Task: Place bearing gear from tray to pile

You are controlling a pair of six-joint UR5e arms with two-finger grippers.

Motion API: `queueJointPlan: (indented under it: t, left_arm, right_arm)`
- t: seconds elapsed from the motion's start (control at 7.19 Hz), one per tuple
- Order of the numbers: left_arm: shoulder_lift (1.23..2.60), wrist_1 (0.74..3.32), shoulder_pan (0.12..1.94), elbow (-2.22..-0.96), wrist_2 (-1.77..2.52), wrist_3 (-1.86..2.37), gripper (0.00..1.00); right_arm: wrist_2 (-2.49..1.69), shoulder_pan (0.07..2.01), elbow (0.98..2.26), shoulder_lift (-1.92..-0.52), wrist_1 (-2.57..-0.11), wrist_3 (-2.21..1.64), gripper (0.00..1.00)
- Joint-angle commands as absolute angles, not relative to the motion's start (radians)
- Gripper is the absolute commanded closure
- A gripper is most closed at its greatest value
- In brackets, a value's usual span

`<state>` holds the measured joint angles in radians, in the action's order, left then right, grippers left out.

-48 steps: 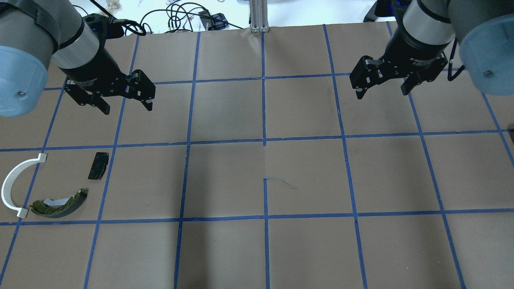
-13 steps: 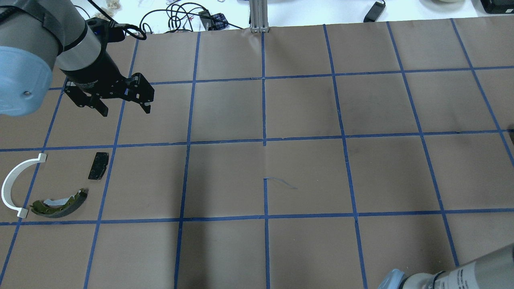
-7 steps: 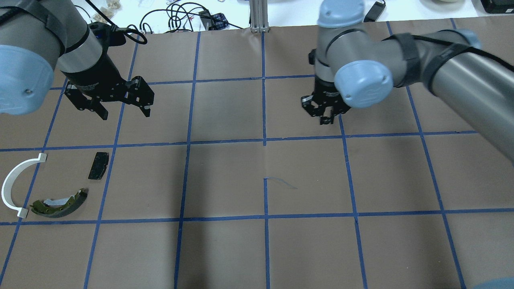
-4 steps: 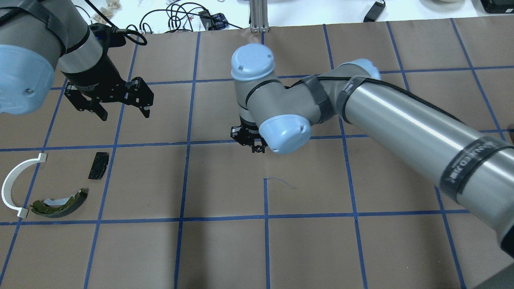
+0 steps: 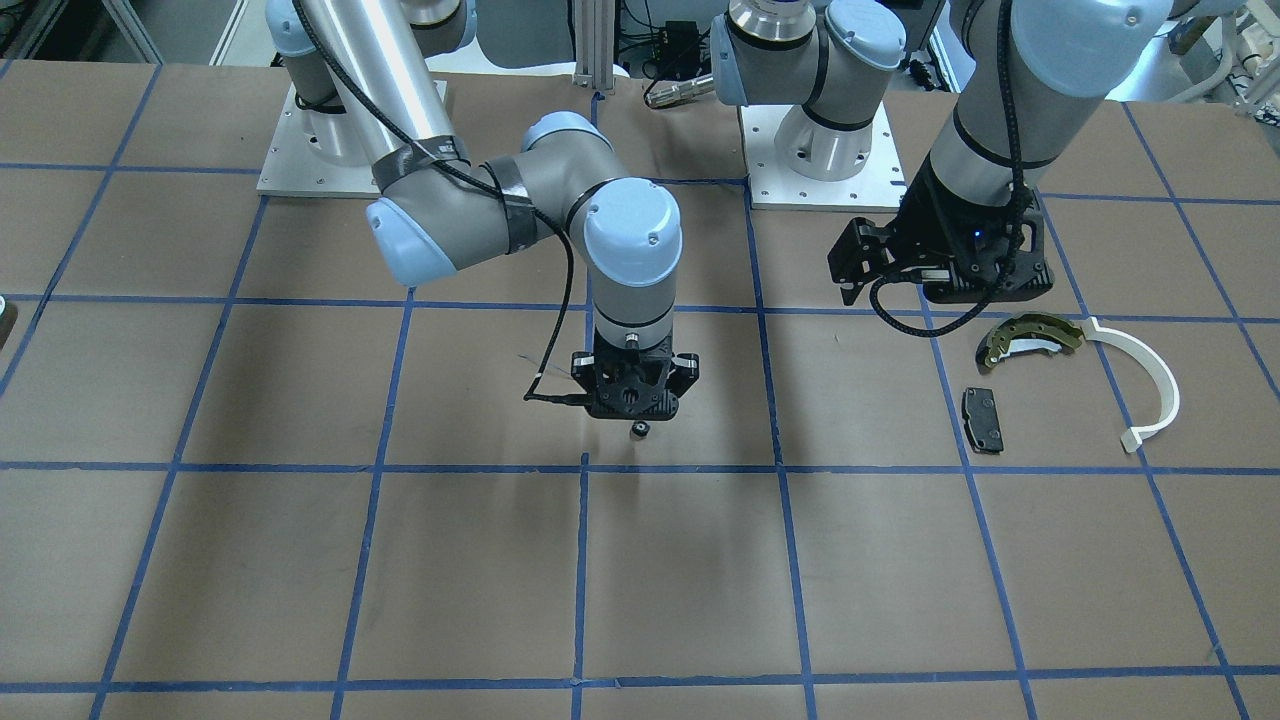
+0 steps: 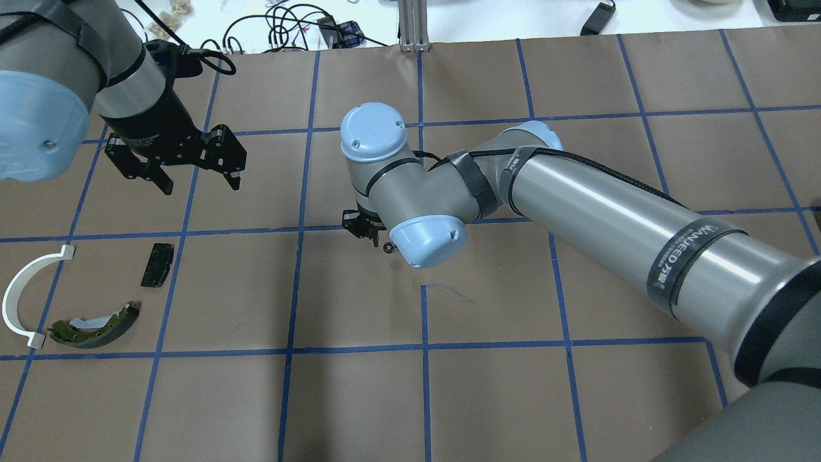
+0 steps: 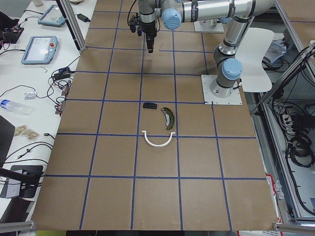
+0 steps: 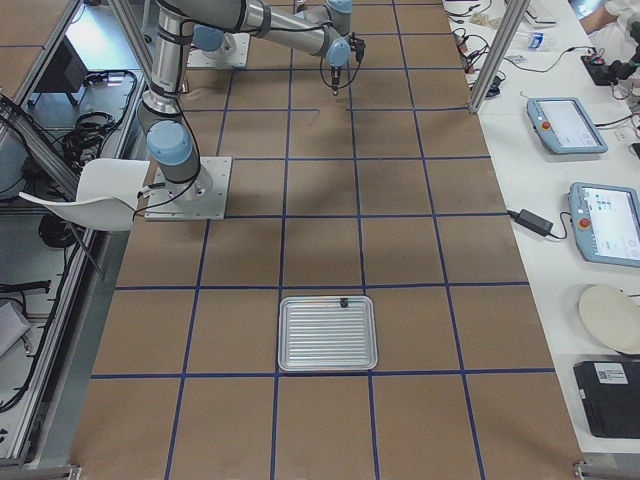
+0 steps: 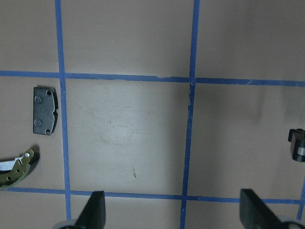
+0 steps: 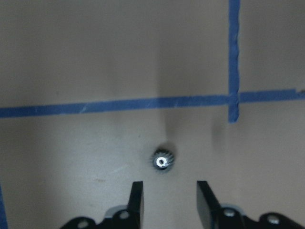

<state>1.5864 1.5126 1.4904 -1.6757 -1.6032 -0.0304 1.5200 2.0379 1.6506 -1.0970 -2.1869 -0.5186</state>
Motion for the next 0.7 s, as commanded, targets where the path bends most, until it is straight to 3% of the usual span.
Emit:
queueJointPlan:
  t: [0.0,0.28,0.56]
  left_arm:
    - [1.600,1.497,1.491,-1.695,-1.602,-0.025,0.00]
    - [1.620,1.482,1.502,-1.704,-1.589,-0.011,0.00]
    - [1.690,1.392,1.584,-1.726,-1.585,0.082,0.00]
  right_arm:
    - [1.503,1.880,1.651,-1.178,-2.122,-0.279,0.00]
    - [1.508,1.595,1.651,-1.296,-1.894,0.072,0.00]
    - [1.555,1.308,1.652,-1.325,-1.813,0.426,0.00]
